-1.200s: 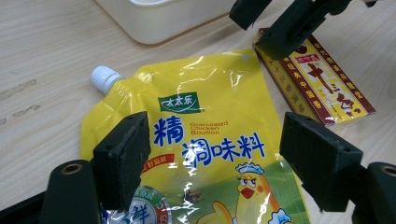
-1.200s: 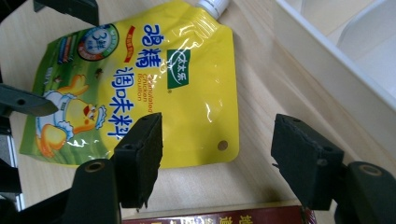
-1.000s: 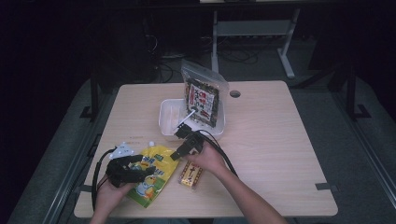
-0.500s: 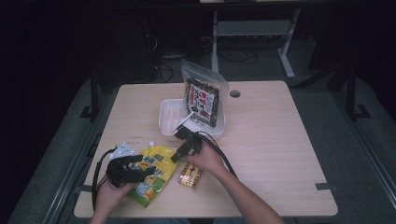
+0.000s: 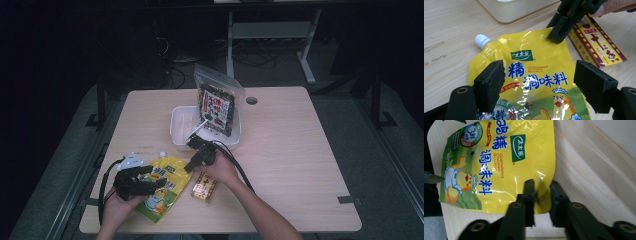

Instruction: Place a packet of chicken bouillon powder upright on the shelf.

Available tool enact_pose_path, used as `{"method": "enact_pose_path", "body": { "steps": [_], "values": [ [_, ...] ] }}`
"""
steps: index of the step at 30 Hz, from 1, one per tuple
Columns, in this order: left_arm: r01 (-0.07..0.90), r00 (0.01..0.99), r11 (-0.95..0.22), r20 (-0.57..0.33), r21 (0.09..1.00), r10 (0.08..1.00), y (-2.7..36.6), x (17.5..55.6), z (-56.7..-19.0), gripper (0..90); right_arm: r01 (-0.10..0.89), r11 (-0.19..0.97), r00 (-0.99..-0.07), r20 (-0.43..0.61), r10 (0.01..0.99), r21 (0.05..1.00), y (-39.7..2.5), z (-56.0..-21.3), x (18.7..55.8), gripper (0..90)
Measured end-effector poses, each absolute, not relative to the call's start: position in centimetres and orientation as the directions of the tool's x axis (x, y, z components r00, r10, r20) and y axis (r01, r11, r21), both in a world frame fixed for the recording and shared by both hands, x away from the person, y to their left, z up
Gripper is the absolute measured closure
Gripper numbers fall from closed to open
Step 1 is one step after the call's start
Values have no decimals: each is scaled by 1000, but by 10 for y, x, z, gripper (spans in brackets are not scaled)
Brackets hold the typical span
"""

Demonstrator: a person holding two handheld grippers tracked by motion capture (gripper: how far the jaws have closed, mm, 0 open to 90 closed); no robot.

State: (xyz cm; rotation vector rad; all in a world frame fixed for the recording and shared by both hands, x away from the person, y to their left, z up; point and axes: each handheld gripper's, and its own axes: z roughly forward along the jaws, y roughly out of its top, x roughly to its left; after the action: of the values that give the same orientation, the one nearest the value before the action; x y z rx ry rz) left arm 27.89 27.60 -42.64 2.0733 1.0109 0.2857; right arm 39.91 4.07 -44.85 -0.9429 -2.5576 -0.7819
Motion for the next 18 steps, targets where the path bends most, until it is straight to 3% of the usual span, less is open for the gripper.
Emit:
{"method": "enact_pose_path", "body": {
  "steps": [3, 18],
  "values": [
    [567, 653, -364, -134, 739, 745, 277, 279, -427, 239, 663, 637, -742, 454, 493, 393, 40, -447, 399, 884],
    [581, 624, -327, -150, 745, 767, 286, 282, -426, 198, 598, 622, -801, 405, 442, 505, 26, -409, 387, 900]
  ]
}}
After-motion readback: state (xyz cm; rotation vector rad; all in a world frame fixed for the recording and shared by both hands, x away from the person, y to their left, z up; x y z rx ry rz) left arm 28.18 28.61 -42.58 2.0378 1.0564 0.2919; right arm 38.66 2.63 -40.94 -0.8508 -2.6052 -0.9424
